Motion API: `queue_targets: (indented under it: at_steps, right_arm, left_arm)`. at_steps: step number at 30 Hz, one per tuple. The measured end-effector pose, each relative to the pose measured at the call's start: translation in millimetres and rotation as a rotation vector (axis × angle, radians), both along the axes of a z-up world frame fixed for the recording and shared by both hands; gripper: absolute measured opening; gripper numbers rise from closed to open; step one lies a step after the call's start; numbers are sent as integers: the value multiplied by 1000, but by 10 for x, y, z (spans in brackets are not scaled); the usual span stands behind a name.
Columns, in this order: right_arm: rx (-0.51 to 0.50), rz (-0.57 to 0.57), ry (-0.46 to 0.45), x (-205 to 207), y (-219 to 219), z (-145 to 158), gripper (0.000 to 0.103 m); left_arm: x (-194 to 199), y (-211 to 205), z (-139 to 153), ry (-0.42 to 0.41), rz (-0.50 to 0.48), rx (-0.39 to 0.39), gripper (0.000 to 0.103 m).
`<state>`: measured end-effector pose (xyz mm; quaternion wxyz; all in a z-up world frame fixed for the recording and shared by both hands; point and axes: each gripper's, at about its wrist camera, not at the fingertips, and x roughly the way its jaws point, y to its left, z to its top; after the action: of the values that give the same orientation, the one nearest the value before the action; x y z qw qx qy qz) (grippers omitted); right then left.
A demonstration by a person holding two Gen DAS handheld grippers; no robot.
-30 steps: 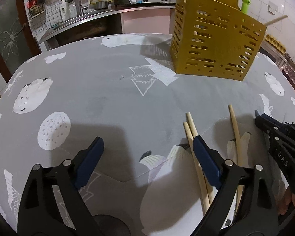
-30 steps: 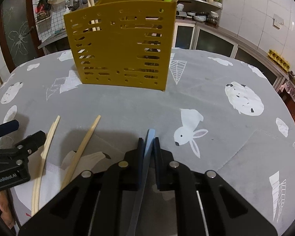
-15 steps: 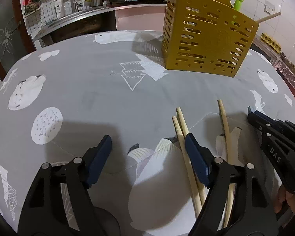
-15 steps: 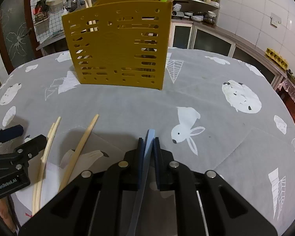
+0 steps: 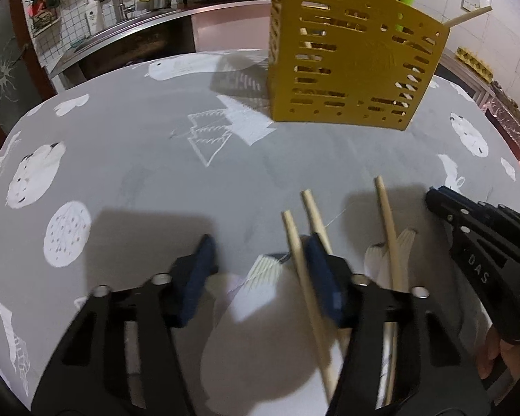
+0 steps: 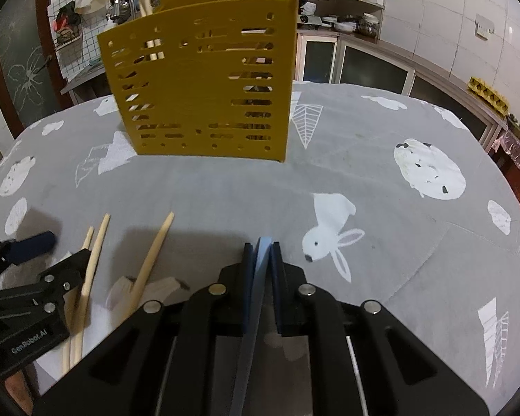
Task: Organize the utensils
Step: 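Grasp a wooden chopstick with the left tool while the right tool holds the spoon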
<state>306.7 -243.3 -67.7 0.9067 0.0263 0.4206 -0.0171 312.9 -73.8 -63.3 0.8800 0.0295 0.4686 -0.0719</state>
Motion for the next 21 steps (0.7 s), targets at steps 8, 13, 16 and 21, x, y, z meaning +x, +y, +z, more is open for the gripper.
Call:
queue_targets:
  at_steps: [8, 13, 16, 21]
  right_arm:
    - [23, -8, -2, 1, -7, 24, 9]
    - [31, -12, -23, -36, 1, 74, 8]
    - [36, -15, -43, -65, -2, 126, 8]
    - [41, -19, -80, -115, -12, 223, 8]
  left_arm:
    - [36, -75, 28, 16, -30, -35, 8]
    - [27, -82, 35, 10, -32, -41, 7]
    - [25, -52, 64, 5, -33, -71, 7]
    - [-42, -46, 190, -51, -37, -75, 6]
